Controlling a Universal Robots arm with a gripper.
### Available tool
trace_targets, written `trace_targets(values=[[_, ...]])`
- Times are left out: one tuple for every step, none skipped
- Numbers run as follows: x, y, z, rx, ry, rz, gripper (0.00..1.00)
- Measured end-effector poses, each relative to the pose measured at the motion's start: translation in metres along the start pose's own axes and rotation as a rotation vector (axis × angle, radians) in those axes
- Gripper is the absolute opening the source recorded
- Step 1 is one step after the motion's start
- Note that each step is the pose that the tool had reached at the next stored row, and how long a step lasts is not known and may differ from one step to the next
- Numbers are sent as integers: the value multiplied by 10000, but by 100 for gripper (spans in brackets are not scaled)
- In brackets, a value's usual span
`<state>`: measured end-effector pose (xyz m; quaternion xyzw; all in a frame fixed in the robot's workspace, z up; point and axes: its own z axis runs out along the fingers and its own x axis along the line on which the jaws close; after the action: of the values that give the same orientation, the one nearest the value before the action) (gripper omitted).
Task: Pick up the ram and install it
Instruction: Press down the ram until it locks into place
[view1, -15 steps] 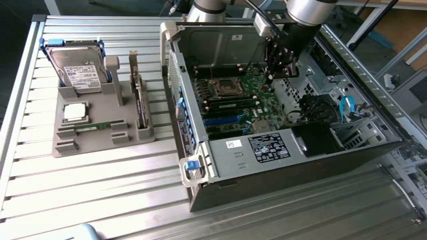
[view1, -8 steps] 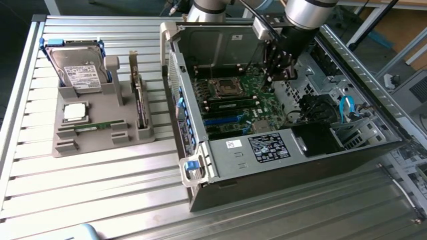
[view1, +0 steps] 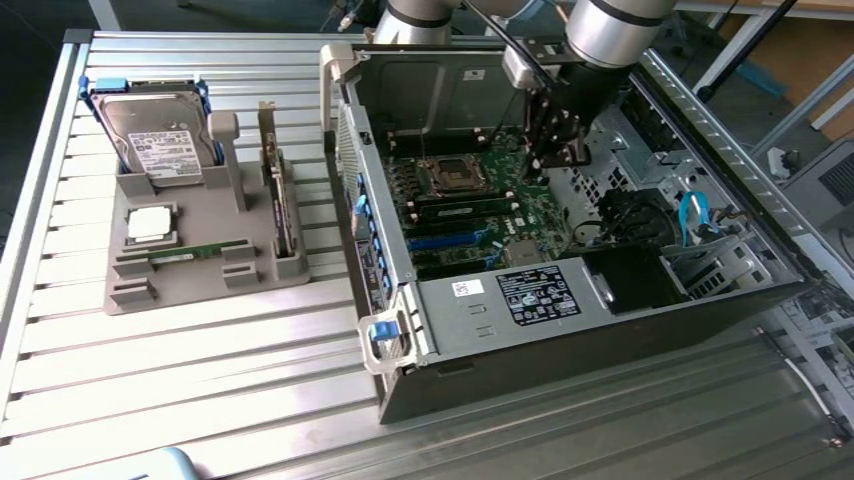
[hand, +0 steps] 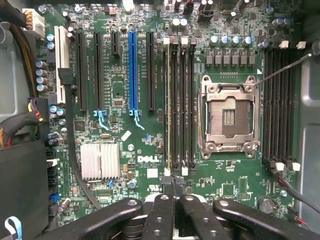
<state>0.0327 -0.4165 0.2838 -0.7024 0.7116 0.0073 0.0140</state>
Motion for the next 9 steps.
trace_targets(values=[[0,-1,14,0,0,0,11],[1,-1,24,0,0,2,11],[1,-1,37,0,0,3,11],[1,-1,49,0,1,4,11],[2,-1,60,0,1,5,11],[2,-1,73,0,1,6,11],[3,-1,84,0,1,8,11],[3,-1,96,0,1,9,11],[3,-1,112,1,0,11,11]])
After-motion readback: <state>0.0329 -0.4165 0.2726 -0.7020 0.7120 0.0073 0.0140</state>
